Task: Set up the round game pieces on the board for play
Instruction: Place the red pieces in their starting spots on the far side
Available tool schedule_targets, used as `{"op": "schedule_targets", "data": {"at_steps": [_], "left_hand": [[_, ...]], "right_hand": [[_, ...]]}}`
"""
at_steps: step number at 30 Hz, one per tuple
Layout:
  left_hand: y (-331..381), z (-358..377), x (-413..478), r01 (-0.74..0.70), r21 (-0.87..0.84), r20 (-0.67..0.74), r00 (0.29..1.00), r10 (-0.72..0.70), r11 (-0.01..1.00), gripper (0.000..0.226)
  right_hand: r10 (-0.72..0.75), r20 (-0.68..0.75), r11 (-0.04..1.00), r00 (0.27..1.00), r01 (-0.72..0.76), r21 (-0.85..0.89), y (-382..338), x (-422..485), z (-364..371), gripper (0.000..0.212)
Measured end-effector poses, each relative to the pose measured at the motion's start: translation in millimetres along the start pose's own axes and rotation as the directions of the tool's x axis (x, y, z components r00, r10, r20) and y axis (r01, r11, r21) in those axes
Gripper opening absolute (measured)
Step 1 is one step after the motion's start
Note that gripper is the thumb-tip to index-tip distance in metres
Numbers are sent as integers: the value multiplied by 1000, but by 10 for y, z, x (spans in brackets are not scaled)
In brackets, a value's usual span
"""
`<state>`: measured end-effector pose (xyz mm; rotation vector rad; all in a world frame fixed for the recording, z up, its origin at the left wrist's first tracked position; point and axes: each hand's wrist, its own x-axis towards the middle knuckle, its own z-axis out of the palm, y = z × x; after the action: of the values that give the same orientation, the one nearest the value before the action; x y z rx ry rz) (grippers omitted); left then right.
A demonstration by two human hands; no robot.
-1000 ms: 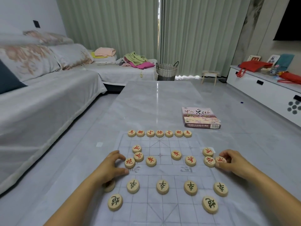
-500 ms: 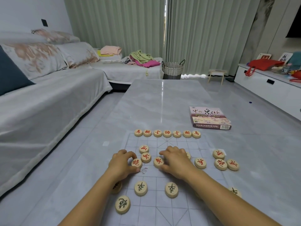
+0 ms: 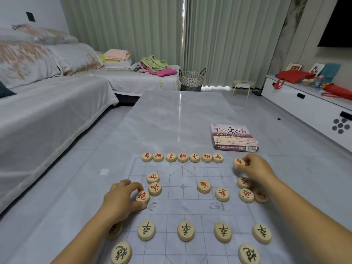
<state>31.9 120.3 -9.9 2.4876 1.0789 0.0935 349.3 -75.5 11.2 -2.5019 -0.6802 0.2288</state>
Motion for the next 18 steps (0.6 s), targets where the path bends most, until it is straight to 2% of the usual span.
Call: {"op": "schedule_targets", "data": {"at_steps": [8, 11, 15, 16, 18], "left_hand": [[-13, 14, -12, -35, 11, 8, 999, 35, 999, 35], [5, -9, 10, -31, 34, 21, 999, 30, 999, 37], [6, -70, 43, 3, -19, 61, 998, -2, 1000, 50], [33, -96, 43, 38, -62, 51, 998, -35, 997, 56], [141, -134, 59, 50, -87, -74, 996, -57, 995, 60]], "right_hand": [[32, -7, 999, 999, -32, 18, -26, 305, 188, 25], [38, 2, 999, 999, -38, 34, -37, 401, 212, 32], [39, 24, 996, 999, -41, 82, 2, 441, 229, 37], [37, 23, 995, 999, -39, 92, 16, 443, 237, 36], [32, 10, 994, 999, -33, 109, 39, 451, 256, 35]]}}
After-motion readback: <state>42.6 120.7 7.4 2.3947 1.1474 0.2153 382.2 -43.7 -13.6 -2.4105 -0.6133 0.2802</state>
